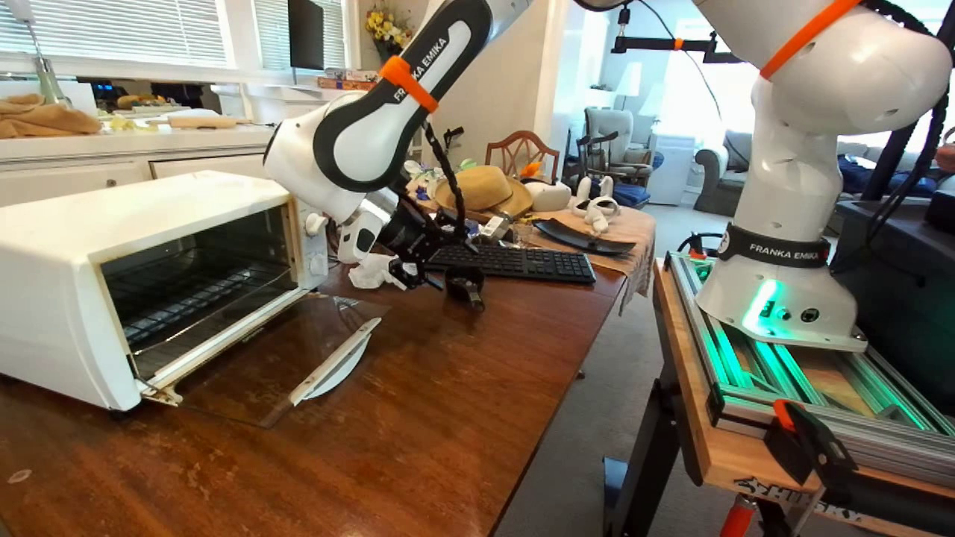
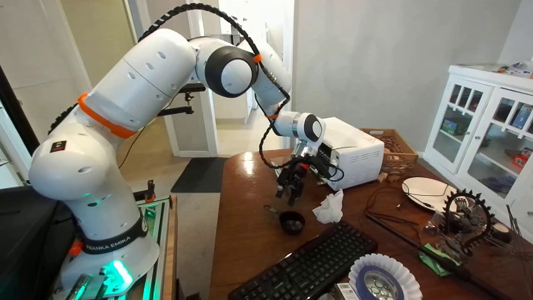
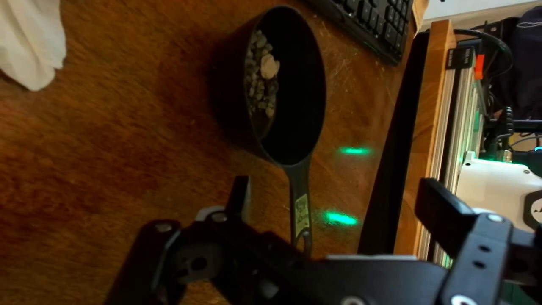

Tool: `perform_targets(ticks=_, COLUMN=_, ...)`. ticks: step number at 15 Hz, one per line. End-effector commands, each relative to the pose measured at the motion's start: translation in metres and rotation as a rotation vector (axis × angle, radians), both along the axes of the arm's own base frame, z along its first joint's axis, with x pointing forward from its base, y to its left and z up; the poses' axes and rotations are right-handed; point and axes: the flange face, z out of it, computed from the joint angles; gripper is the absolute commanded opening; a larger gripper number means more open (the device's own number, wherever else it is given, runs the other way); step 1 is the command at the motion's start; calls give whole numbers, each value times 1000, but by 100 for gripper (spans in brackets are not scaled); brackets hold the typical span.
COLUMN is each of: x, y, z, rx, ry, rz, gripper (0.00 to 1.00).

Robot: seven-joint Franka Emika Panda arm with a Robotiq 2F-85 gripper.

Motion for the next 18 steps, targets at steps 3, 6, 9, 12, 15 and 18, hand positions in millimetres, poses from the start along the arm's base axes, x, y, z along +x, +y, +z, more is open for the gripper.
perform_targets(ticks=3, x=10, y=5, z=-21, rx=-6, ry=55, rz=-8, gripper=100)
perform_targets(ticks=6, x=12, y=9, z=-26, rx=-12, ry=68, rz=-9, gripper=100)
perform_targets(ticks=9, x=6, y=17, z=-29, rx=-23, ry=97, rz=-25, gripper=90)
perform_targets(ticks=12, x=-1, y=23, z=-31, rx=-34, ry=120, rz=-19, gripper=84)
perform_targets(ticks=15, x=-7, y=22, z=-31, rx=-41, ry=129, rz=-22, gripper=78)
perform_targets(ticks=18, x=-9, y=19, z=-33, rx=-38, ry=137, rz=-29, gripper=77)
